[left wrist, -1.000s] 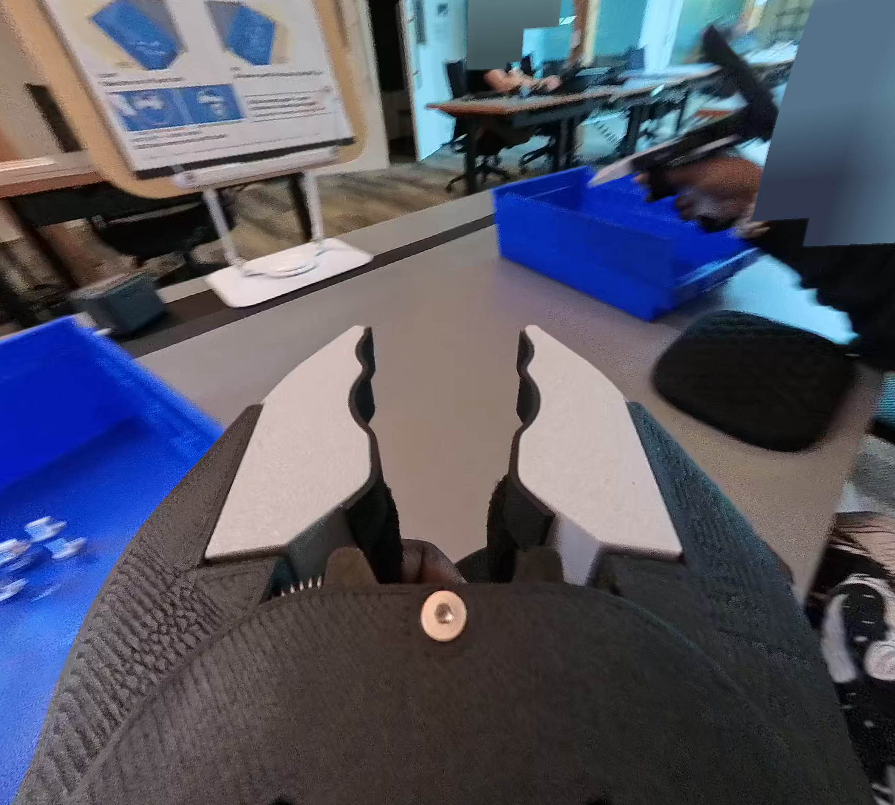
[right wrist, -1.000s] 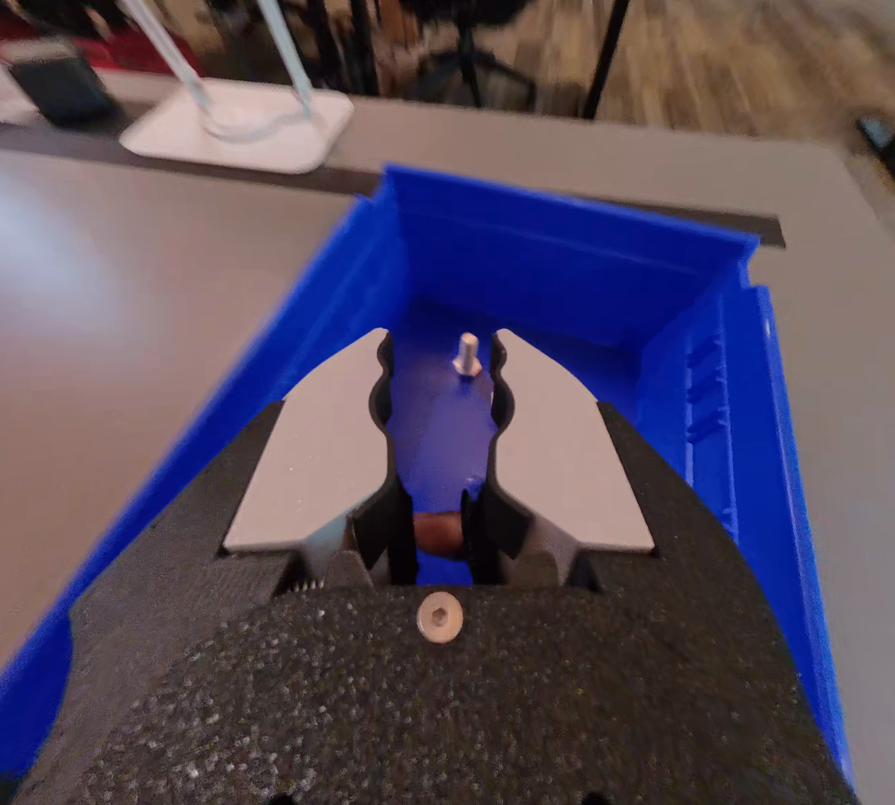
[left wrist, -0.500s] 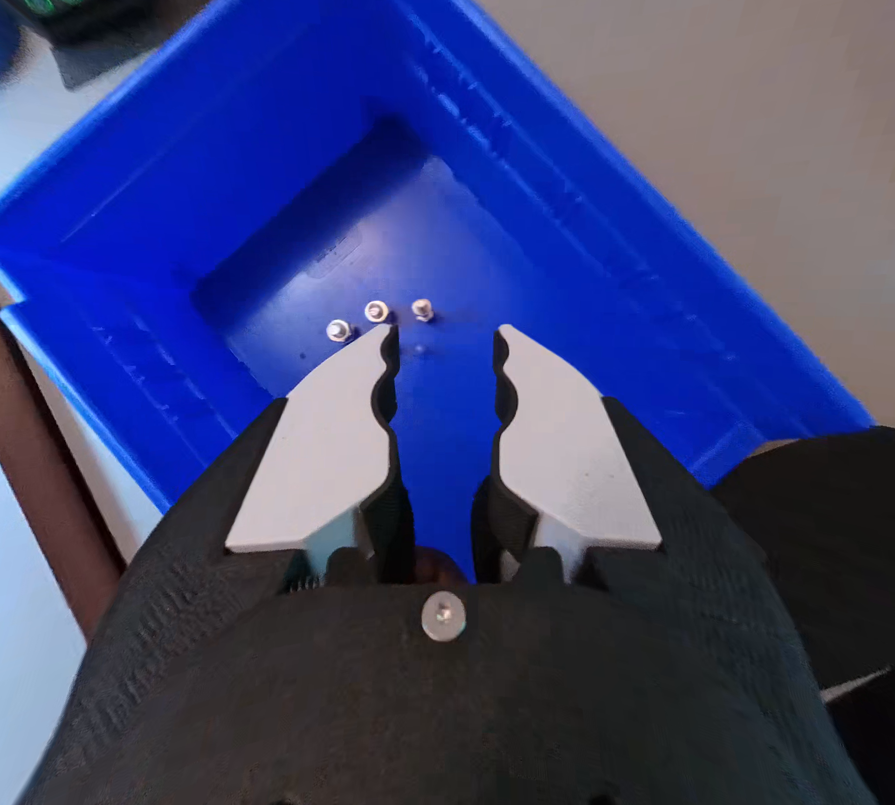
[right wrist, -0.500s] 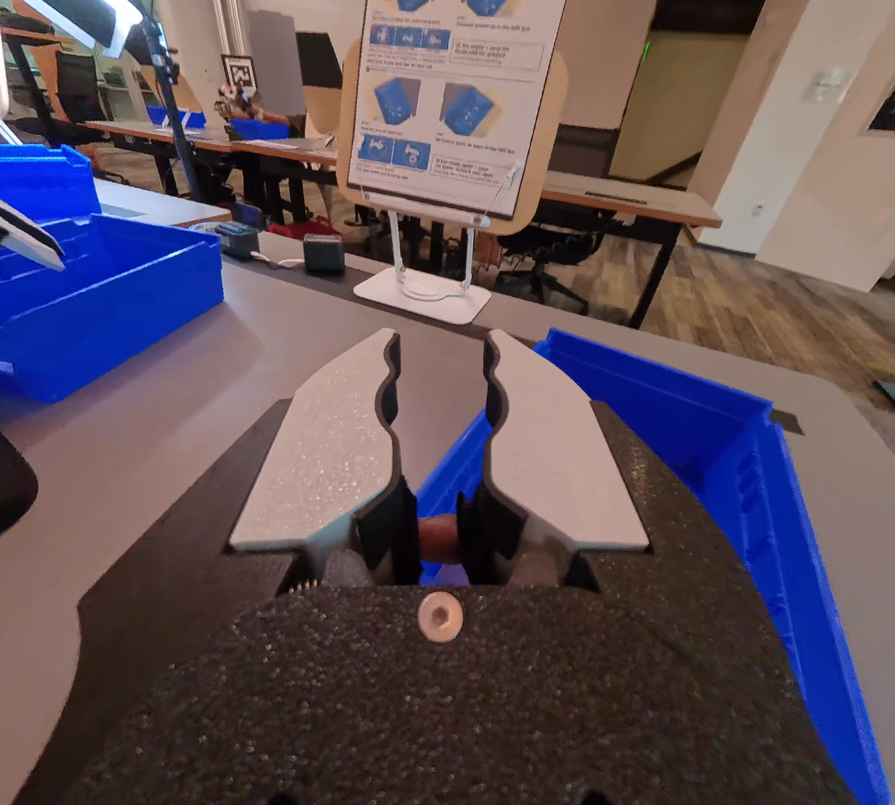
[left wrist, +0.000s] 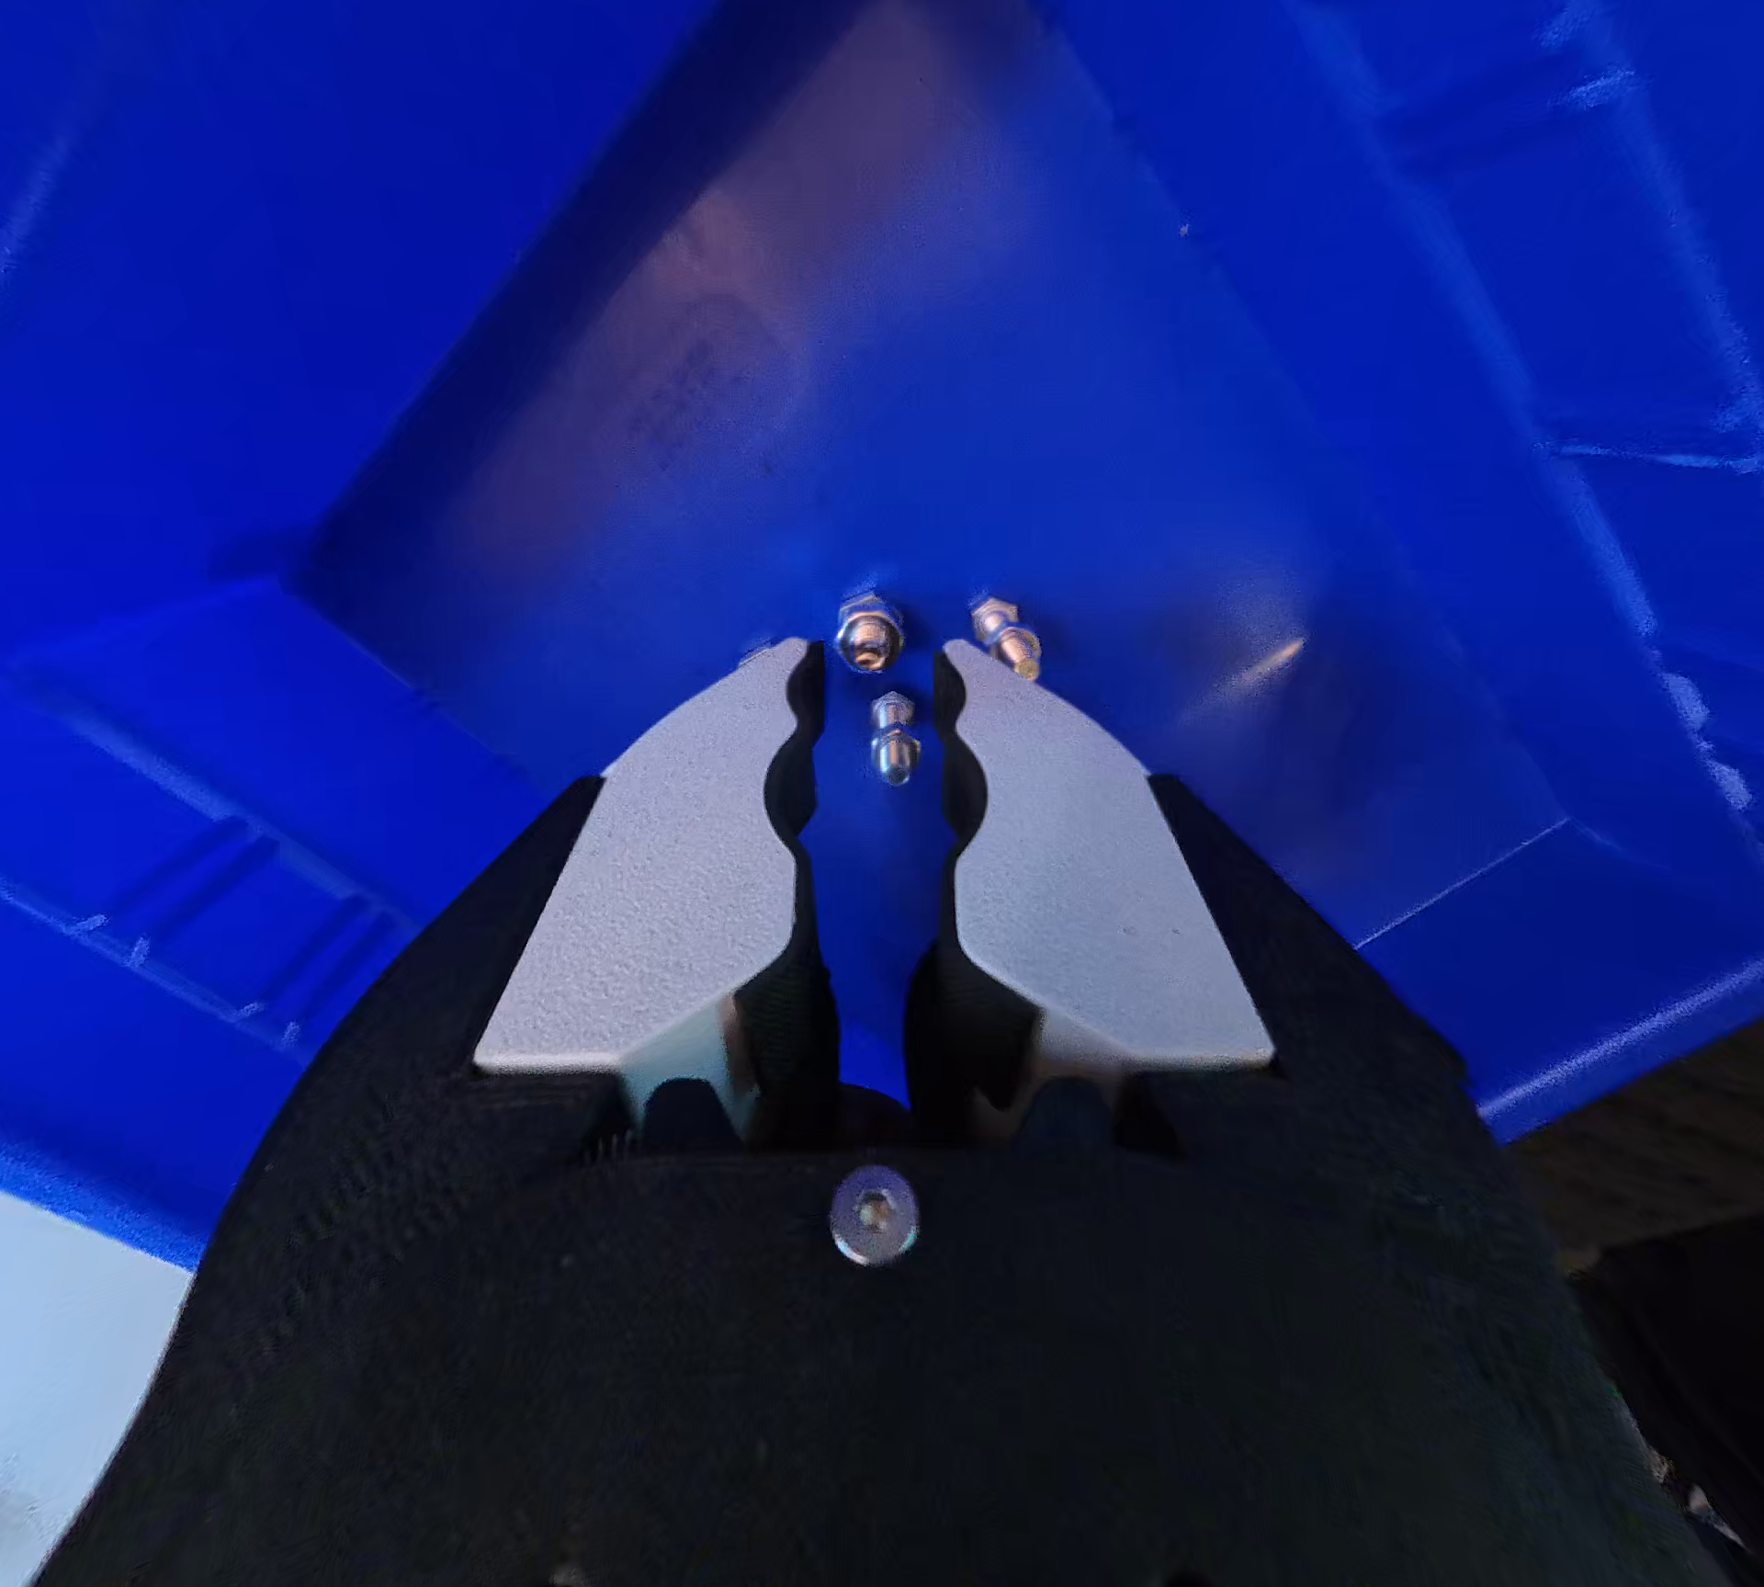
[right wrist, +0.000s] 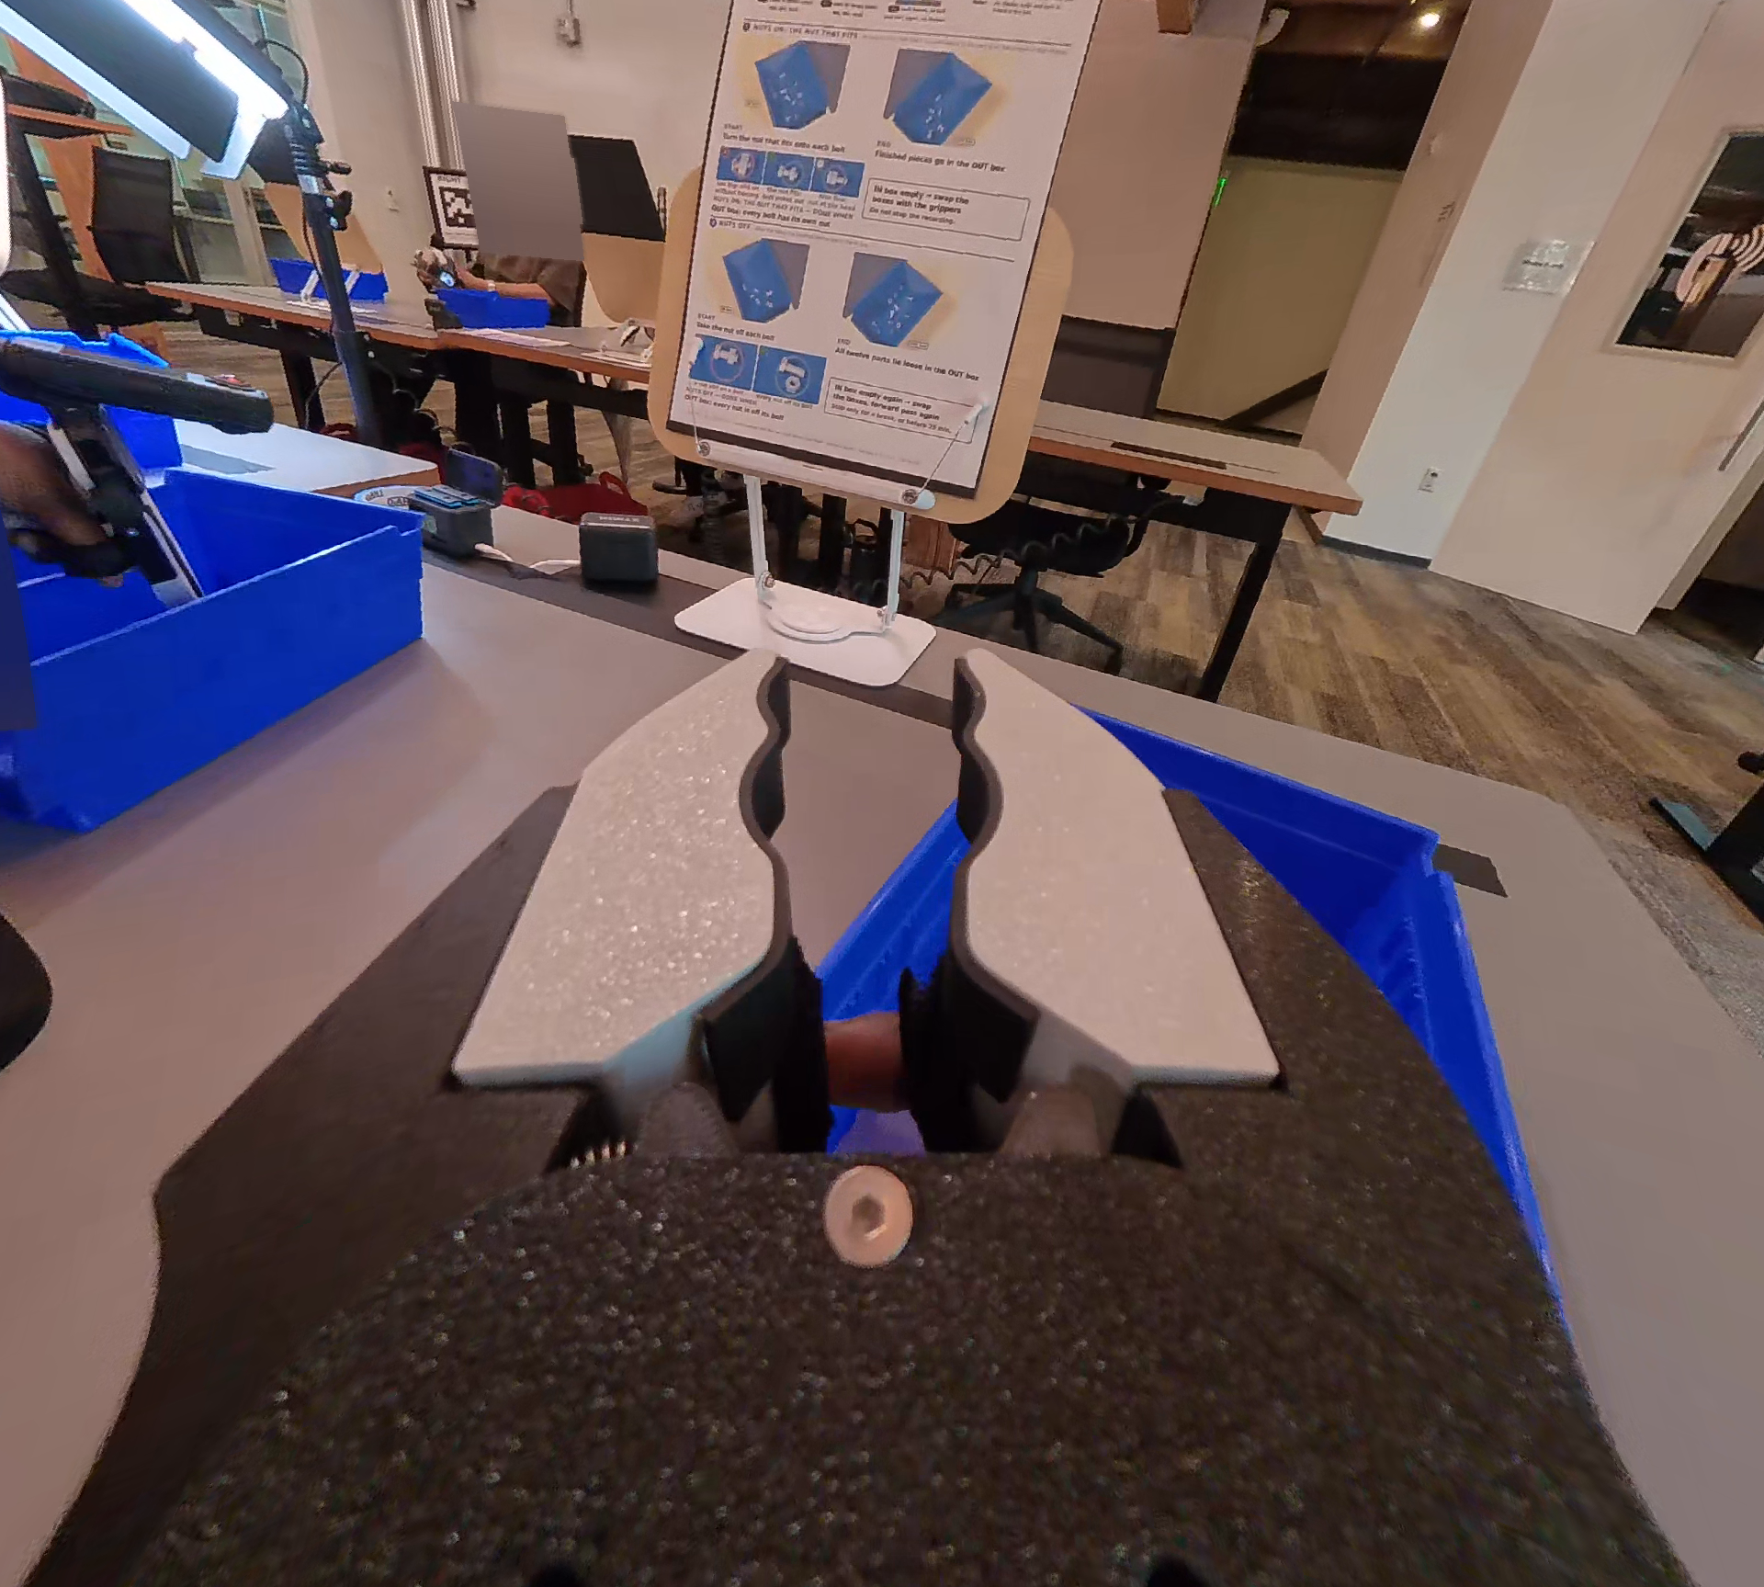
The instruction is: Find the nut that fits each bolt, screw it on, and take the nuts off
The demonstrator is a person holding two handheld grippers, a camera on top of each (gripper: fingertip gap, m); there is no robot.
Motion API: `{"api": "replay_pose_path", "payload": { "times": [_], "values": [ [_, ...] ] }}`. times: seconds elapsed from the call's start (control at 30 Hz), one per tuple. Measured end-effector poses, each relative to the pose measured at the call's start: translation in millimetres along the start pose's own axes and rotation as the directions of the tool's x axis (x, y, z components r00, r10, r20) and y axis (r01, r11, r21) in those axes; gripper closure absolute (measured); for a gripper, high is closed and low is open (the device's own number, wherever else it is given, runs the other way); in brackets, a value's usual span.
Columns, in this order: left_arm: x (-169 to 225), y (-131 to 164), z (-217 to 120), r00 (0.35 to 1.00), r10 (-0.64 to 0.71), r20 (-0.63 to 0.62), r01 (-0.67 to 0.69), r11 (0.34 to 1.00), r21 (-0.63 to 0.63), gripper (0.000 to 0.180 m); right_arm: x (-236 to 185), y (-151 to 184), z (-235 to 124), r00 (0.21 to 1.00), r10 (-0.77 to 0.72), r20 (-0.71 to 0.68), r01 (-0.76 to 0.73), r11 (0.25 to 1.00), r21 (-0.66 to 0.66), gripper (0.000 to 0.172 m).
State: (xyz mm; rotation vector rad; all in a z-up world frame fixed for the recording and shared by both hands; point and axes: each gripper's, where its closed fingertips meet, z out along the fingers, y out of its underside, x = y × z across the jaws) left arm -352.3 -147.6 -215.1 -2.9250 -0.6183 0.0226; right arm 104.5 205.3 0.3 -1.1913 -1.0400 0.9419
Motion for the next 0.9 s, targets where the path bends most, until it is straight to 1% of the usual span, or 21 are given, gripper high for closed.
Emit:
{"api": "replay_pose_path", "payload": {
  "times": [0.1, 0.17, 0.4, 0.5, 0.6, 0.67, 0.77, 0.83, 0.9],
  "values": [
    [0, 2, 4, 1.000, 0.010, 0.001, -0.010, 1.000, -0.022, 0.160, 0, -1, 0, 1.000, 0.000, 0.000, 0.000, 1.000, 0.003, 0.139],
    [-2, 3, 7, 1.000, 0.013, 0.022, -0.012, 0.999, -0.036, 0.160, 0, -1, 0, 1.000, -0.003, 0.000, 0.003, 1.000, 0.002, 0.139],
    [-1, 6, 13, 1.000, 0.011, 0.008, -0.011, 0.999, -0.050, 0.164, 0, -4, -3, 1.000, -0.011, -0.004, 0.011, 1.000, 0.008, 0.139],
    [0, 7, 2, 0.999, 0.024, 0.021, -0.023, 0.999, -0.045, 0.164, -2, -3, -2, 1.000, -0.012, -0.001, 0.012, 1.000, 0.002, 0.139],
    [9, 3, -24, 0.996, 0.066, 0.052, -0.066, 0.998, -0.007, 0.164, -6, 0, 0, 1.000, -0.025, 0.011, 0.025, 1.000, -0.013, 0.139],
    [27, -3, -49, 0.989, 0.126, 0.073, -0.129, 0.991, 0.046, 0.165, -10, 1, 2, 0.999, -0.033, 0.021, 0.034, 0.999, -0.024, 0.139],
    [76, -14, -82, 0.961, 0.264, 0.078, -0.273, 0.951, 0.145, 0.165, -16, 3, 4, 0.998, -0.047, 0.040, 0.049, 0.998, -0.036, 0.139],
    [120, -17, -94, 0.919, 0.389, 0.071, -0.395, 0.900, 0.183, 0.165, -21, 5, 5, 0.997, -0.052, 0.057, 0.055, 0.998, -0.044, 0.139],
    [167, -14, -96, 0.853, 0.519, 0.061, -0.520, 0.832, 0.194, 0.165, -26, 7, 7, 0.996, -0.055, 0.074, 0.060, 0.997, -0.056, 0.139]
  ]
}}
